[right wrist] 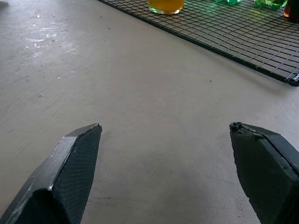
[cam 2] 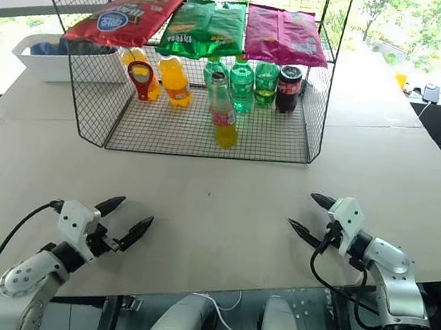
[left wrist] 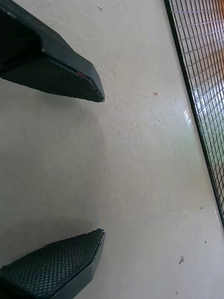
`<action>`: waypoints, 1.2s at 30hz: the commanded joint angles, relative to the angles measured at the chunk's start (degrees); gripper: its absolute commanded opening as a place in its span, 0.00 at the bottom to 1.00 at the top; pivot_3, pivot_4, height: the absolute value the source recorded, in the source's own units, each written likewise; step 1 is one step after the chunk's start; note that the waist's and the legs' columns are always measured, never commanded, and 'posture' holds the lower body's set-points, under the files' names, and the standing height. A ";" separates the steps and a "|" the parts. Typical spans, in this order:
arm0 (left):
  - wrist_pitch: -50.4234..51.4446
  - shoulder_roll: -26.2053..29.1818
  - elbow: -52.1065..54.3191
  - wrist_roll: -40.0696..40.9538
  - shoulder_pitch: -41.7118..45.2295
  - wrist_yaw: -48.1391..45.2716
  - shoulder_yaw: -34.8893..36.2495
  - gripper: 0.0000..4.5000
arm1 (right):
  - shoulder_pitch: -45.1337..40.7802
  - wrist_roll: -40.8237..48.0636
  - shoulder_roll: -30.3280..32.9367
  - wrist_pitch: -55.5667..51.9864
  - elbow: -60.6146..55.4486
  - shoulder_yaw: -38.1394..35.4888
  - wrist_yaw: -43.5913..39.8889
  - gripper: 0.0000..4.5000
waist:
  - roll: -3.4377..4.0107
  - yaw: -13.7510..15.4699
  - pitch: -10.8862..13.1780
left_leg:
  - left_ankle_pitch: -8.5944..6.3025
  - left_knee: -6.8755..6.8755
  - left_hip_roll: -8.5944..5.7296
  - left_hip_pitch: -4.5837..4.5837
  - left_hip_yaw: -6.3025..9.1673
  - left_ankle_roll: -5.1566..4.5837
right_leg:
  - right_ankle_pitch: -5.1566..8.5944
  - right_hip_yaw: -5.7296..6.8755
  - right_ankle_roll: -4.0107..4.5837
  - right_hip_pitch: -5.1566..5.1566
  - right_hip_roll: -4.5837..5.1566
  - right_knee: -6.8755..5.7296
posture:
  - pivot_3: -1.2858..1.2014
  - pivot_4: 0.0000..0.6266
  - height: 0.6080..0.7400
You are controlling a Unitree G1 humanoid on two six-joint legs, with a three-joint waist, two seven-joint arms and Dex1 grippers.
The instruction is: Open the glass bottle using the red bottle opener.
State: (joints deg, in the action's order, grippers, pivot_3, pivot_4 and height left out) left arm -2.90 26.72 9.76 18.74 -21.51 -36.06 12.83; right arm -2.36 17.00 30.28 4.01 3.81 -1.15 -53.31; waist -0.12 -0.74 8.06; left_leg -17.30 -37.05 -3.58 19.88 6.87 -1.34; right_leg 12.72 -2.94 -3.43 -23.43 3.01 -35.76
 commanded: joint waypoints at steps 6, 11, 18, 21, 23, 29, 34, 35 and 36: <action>0.58 0.12 -1.06 0.60 -0.80 0.01 1.63 1.00 | -0.89 1.00 -0.51 0.44 -0.17 -0.61 -0.24 0.98 | 0.00 0.02 0.01 | 0.00 0.00 0.00 0.00 0.00 0.00 | 0.00 0.00 0.00 0.00 0.00 0.00 | 0.52 0.24 1.00; 1.10 0.20 -1.04 0.97 0.18 0.35 1.86 1.00 | -1.10 0.86 -0.98 0.62 0.01 -0.29 -0.16 0.98 | 0.01 0.06 0.01 | 0.00 0.00 0.00 0.00 0.00 0.00 | 0.00 0.01 0.00 0.00 0.00 -0.01 | 0.52 0.24 1.00; 1.61 0.10 -1.39 0.82 2.08 0.78 2.04 1.00 | -1.55 0.46 -2.17 1.18 0.21 0.03 0.28 0.98 | 0.01 0.09 0.01 | 0.00 -0.06 -0.01 0.00 0.01 0.00 | -0.01 0.01 0.00 0.00 0.00 -0.05 | 0.52 0.24 1.00; 1.73 0.14 -1.39 0.78 2.43 0.73 2.11 1.00 | -1.56 0.27 -2.73 1.30 0.03 0.21 0.54 0.98 | 0.00 0.11 0.01 | 0.01 -0.07 -0.01 0.00 0.02 0.01 | -0.01 0.02 0.00 0.00 0.00 -0.06 | 0.52 0.24 1.00; 1.75 0.22 -1.50 0.84 2.56 0.62 2.23 1.00 | -1.48 0.11 -3.11 1.40 -0.14 0.31 0.70 0.98 | 0.00 0.13 0.01 | 0.01 -0.07 -0.02 0.01 0.02 0.01 | -0.01 0.02 0.00 0.00 0.01 -0.06 | 0.52 0.24 1.00; 2.52 1.42 -4.42 -1.73 8.63 5.28 4.28 1.00 | -0.81 -0.09 -4.01 -3.04 -5.32 2.37 2.45 0.98 | -0.01 0.28 0.03 | 0.01 -0.09 -0.03 0.01 0.06 0.02 | -0.01 0.06 0.01 0.00 0.01 -0.09 | 0.52 0.24 1.00; 4.15 1.07 -7.11 -3.04 20.95 11.70 5.37 1.00 | -3.53 1.57 -6.66 -11.48 -17.23 6.42 6.65 0.98 | -0.16 0.32 0.10 | 0.09 -0.21 -0.04 0.11 0.26 0.15 | -0.03 0.26 0.01 -0.02 0.00 -0.13 | 0.52 0.24 1.00; 4.41 0.85 -7.96 -3.48 23.57 12.96 5.27 1.00 | -4.71 1.89 -7.76 -13.33 -19.52 7.17 7.98 0.98 | -0.17 0.28 0.11 | 0.16 -0.22 -0.07 0.12 0.27 0.28 | -0.03 0.25 0.01 -0.02 0.01 -0.12 | 0.52 0.24 1.00; 4.76 0.76 -9.19 -4.10 26.36 14.21 5.07 1.00 | -6.15 1.91 -9.02 -15.30 -21.71 7.99 9.63 0.98 | -0.17 0.20 0.11 | 0.18 -0.22 -0.09 0.15 0.28 0.32 | -0.03 0.25 0.00 -0.05 0.02 -0.12 | 0.52 0.24 1.00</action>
State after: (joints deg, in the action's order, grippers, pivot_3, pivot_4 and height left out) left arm 1.64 27.45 1.04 15.58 3.01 -24.03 17.36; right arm -6.47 17.49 22.02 -8.86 -12.38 6.29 -46.00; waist -0.28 -0.54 8.17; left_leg -17.12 -37.27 -3.69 20.04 7.15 -1.02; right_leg 12.68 -2.71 -3.43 -23.50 3.04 -35.89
